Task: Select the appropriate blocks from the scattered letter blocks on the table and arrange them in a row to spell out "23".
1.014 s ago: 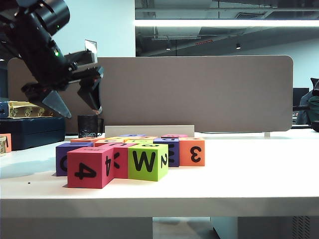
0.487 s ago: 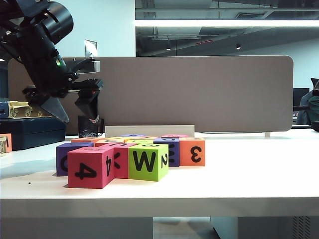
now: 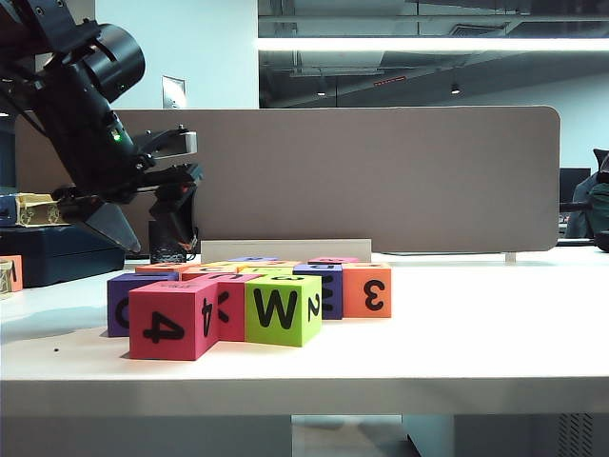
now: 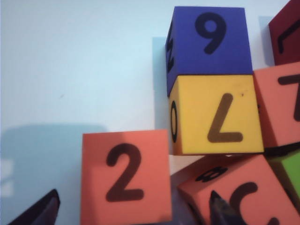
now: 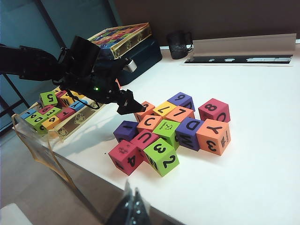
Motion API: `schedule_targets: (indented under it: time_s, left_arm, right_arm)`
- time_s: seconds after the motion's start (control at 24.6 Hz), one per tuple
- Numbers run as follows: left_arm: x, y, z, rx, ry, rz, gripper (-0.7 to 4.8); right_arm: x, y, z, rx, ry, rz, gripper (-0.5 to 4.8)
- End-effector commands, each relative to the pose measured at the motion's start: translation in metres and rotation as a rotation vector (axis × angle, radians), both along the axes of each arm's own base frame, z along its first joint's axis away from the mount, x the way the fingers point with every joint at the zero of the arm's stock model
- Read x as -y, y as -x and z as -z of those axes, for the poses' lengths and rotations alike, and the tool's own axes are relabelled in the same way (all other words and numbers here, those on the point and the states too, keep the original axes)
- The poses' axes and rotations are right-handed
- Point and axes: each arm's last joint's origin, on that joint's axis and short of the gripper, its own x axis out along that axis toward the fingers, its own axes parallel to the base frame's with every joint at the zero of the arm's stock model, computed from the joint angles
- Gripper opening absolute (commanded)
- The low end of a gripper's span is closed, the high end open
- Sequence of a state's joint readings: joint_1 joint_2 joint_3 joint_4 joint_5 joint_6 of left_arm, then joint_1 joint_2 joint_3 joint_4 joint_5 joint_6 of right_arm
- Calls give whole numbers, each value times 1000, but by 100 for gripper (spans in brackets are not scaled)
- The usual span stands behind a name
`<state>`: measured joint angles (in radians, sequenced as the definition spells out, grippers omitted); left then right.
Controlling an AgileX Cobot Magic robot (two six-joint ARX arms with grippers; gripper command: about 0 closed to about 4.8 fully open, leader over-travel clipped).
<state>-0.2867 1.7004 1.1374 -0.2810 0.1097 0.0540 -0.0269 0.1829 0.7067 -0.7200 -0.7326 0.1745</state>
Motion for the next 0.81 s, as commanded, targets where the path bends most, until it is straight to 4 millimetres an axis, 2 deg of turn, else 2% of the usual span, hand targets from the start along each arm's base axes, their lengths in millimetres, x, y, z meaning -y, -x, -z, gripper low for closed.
schedule_targets:
  time_s: [0.04,0.32,0.61,0.81]
  left_arm:
    - [2,-1,0,-2,17,2,405]
    - [3,-2,3,-10,13,2,404]
    - [4,-8,24,-64,-5,0,403]
    - [5,-9,27,-68,-13,-5,394]
  right_arm:
    - [0,0,-2,17,1,2,-1]
    - [0,0,-2,17,1,2,-1]
    - [0,0,-2,18,1,3,-1]
    - [0,0,-2,17,1,3,-1]
